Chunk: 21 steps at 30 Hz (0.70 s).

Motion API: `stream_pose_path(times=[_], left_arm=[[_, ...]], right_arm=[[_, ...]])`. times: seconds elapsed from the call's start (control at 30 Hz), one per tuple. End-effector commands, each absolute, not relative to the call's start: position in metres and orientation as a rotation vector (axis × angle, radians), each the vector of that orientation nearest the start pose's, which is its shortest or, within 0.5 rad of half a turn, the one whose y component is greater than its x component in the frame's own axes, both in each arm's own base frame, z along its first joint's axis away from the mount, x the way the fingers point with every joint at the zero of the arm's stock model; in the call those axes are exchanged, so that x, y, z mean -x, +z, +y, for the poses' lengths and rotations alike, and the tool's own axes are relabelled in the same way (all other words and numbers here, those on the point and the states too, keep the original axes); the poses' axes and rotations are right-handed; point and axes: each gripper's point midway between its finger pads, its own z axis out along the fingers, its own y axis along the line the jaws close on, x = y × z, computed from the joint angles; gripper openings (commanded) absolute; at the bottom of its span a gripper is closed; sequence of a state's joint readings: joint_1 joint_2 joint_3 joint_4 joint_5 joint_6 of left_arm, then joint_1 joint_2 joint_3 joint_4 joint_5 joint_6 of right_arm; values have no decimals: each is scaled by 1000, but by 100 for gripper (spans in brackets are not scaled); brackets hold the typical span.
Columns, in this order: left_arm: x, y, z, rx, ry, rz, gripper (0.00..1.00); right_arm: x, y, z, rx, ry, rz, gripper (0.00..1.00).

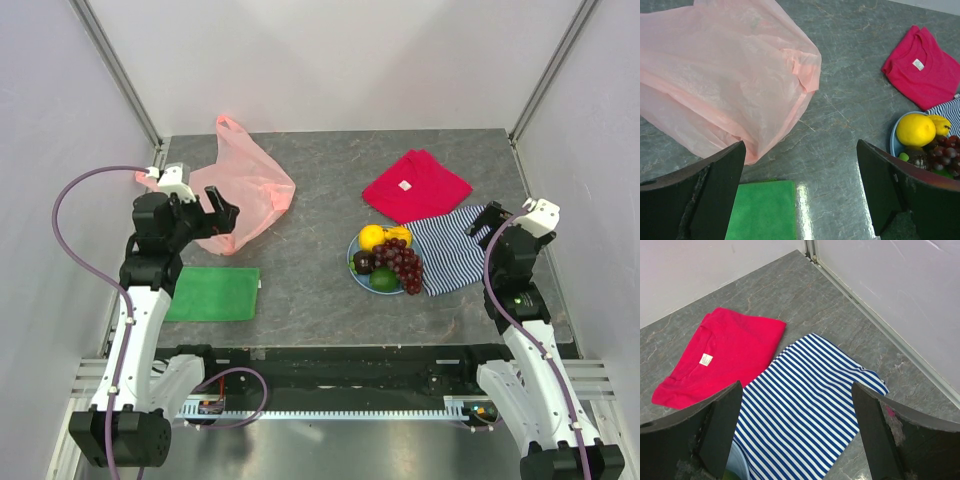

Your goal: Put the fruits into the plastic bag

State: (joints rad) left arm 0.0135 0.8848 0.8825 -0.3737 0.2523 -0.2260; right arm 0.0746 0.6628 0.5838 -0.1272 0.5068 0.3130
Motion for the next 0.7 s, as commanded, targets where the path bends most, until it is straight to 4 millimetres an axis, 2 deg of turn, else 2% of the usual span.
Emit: stream_pose_path(times=[0.0,0.17,0.43,0.53,0.67], left_arm=[[-312,272,-39,108,-334,1901,99],[-312,262,-35,138,-318,1928,99],[-324,248,-27,300,-319,1963,99],[-329,239,-14,360,-294,1986,99],[-333,237,15,549,-304,1939,99]], right_arm=[[-288,248,-56,-576,-168,1602,98],[-289,251,-55,-571,-167,1602,98],[-286,257,-55,-577,-158,1583,98],[-284,259,-55,-574,-154,1578,98],[-282,261,-56,-579,-152,1569,98]])
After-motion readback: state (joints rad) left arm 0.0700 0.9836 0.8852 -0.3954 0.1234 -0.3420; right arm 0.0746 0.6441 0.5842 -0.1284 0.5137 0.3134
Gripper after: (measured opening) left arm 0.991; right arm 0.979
